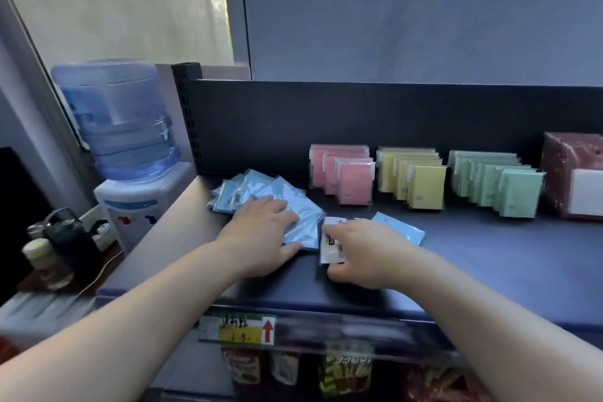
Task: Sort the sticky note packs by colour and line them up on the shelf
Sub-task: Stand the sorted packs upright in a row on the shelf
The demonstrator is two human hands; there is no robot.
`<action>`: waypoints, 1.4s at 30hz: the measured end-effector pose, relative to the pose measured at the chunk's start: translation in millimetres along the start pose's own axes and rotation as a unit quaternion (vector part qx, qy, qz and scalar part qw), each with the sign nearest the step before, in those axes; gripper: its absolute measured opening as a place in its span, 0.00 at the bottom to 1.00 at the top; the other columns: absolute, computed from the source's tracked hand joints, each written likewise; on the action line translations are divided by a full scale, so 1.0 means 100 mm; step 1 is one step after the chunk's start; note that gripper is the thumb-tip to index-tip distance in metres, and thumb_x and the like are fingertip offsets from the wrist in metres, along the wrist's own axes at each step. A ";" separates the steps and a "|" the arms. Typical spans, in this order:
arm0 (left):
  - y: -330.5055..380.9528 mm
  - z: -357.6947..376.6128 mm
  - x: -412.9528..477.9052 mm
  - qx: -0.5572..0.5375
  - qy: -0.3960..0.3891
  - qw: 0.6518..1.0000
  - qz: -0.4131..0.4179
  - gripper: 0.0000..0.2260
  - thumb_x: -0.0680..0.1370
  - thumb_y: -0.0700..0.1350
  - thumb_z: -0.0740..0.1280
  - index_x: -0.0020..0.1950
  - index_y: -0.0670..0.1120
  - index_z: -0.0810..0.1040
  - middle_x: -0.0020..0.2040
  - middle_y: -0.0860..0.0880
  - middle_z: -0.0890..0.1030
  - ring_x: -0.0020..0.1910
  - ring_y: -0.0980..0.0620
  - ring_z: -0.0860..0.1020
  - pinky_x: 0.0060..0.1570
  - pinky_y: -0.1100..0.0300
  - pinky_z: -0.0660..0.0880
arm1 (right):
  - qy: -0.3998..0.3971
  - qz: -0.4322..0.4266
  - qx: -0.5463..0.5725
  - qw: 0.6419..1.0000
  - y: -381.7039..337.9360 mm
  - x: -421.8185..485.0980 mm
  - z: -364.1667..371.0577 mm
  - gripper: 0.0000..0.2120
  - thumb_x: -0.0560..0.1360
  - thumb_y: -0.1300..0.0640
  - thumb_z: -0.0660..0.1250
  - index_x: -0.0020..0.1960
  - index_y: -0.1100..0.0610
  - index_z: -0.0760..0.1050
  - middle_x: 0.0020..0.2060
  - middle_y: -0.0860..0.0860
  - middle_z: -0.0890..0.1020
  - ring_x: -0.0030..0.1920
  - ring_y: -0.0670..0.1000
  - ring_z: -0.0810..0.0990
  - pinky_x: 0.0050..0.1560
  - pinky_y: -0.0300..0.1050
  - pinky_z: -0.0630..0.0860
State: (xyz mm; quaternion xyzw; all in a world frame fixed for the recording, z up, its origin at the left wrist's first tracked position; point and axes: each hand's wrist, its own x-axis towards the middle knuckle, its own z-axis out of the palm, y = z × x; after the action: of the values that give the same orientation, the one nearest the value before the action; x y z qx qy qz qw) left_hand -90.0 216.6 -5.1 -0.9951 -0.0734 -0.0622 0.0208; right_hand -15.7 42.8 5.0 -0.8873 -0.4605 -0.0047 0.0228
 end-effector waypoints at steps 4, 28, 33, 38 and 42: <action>-0.05 -0.08 -0.23 -0.045 -0.016 0.999 0.003 0.19 0.77 0.60 0.60 0.66 0.54 0.71 0.67 0.53 0.69 0.69 0.51 0.65 0.69 0.56 0.60 | 0.087 -0.004 0.041 0.995 0.05 0.00 -0.10 0.07 0.74 0.52 0.58 0.48 0.53 0.71 0.47 0.53 0.81 0.49 0.58 0.77 0.39 0.46 0.70; -0.73 -0.19 0.10 -0.128 0.070 0.984 -0.106 0.16 0.79 0.50 0.59 0.68 0.52 0.68 0.64 0.51 0.70 0.65 0.49 0.67 0.60 0.59 0.64 | 0.149 0.259 0.492 0.817 -0.01 0.67 0.10 0.15 0.71 0.65 0.67 0.55 0.55 0.72 0.45 0.51 0.76 0.38 0.48 0.74 0.31 0.40 0.70; -0.80 -0.14 0.37 -0.174 -0.006 0.985 -0.013 0.25 0.78 0.55 0.63 0.74 0.51 0.64 0.74 0.53 0.62 0.73 0.48 0.58 0.71 0.52 0.60 | 0.122 0.270 0.462 0.836 0.06 0.67 0.17 0.24 0.67 0.63 0.74 0.60 0.52 0.71 0.51 0.52 0.78 0.48 0.52 0.79 0.43 0.44 0.75; -0.84 -0.06 0.47 -0.151 -0.062 0.985 0.054 0.27 0.77 0.58 0.64 0.74 0.52 0.64 0.77 0.49 0.58 0.75 0.48 0.57 0.72 0.56 0.57 | 0.162 0.249 0.598 0.744 0.13 0.65 -0.08 0.16 0.72 0.73 0.64 0.56 0.59 0.72 0.45 0.56 0.79 0.35 0.50 0.79 0.30 0.41 0.74; -0.89 -0.02 0.47 -0.173 -0.040 0.981 0.077 0.24 0.77 0.55 0.65 0.72 0.52 0.66 0.76 0.52 0.59 0.74 0.50 0.58 0.70 0.59 0.56 | 0.152 0.219 0.545 0.795 0.09 0.55 -0.47 0.14 0.72 0.74 0.57 0.42 0.58 0.75 0.30 0.53 0.78 0.24 0.48 0.76 0.24 0.38 0.71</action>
State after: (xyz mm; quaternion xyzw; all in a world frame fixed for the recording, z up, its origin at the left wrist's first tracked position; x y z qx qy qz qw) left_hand -57.2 311.4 5.6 -0.9881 0.0142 -0.0319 -0.1499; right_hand 24.1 80.6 53.8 -0.7935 -0.1705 0.1170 0.5724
